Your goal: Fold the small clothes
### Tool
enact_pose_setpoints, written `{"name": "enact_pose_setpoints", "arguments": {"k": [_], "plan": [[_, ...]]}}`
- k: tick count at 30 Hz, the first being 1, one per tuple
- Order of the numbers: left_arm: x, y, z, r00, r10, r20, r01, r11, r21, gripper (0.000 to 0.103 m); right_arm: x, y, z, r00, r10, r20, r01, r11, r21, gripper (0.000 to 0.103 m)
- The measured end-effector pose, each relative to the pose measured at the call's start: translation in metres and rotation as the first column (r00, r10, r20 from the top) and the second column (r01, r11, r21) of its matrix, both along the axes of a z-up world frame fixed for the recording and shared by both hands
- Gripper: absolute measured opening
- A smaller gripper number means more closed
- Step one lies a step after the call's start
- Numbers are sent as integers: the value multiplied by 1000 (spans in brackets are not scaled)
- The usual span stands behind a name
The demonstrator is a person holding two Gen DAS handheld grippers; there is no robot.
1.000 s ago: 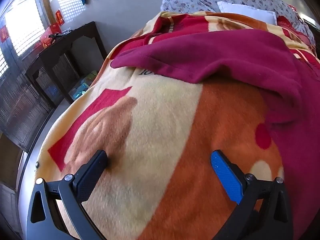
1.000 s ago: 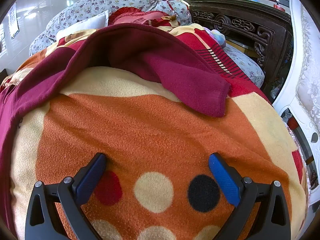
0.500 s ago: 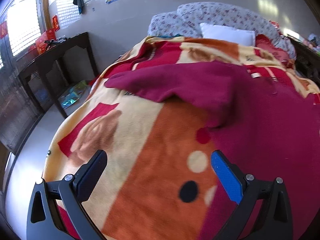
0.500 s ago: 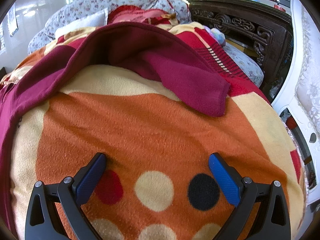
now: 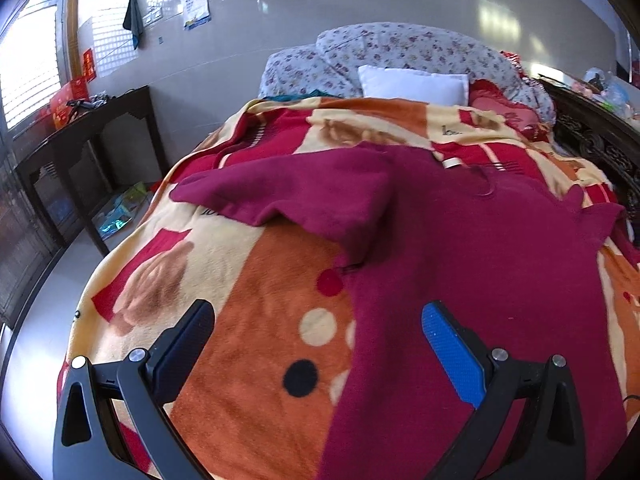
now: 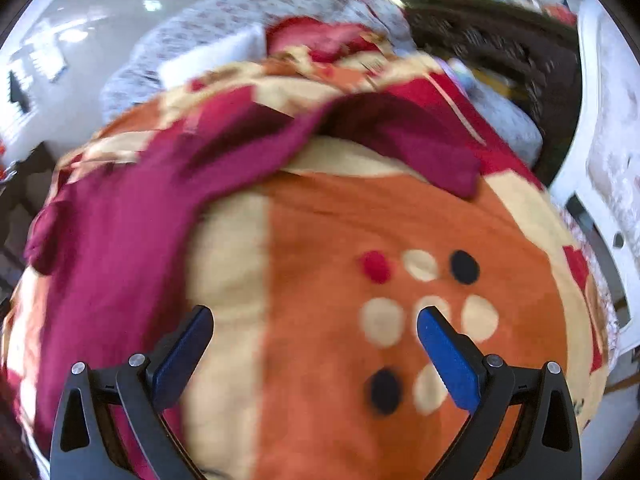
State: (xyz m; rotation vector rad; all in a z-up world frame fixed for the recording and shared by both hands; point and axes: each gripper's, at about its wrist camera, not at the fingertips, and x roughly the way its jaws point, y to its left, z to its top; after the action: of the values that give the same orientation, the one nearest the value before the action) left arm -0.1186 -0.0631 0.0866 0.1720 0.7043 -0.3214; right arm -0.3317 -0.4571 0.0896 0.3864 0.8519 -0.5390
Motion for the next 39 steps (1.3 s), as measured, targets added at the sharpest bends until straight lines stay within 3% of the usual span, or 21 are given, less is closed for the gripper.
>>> {"name": "enact_pose_setpoints", "arguments": {"k": [8,15,28,39], "plan": [[-15,-9,15,998,-51,22,52,998,-46,103,21,100,57,991,109,72,-100,988,-120,103],[-15,-17,19,997,-82,11,83,995,-47,103,64,149,63,977,169,126,-146,974,-171,103],[3,-26,10,997,-70,-26,68,996,-56,103,120,176,46,969,214,125,-188,963,-195,103],[9,-32,3,997,-74,-26,73,997,-35,103,128,171,37,979,177,105,-154,967,-201,103]]}}
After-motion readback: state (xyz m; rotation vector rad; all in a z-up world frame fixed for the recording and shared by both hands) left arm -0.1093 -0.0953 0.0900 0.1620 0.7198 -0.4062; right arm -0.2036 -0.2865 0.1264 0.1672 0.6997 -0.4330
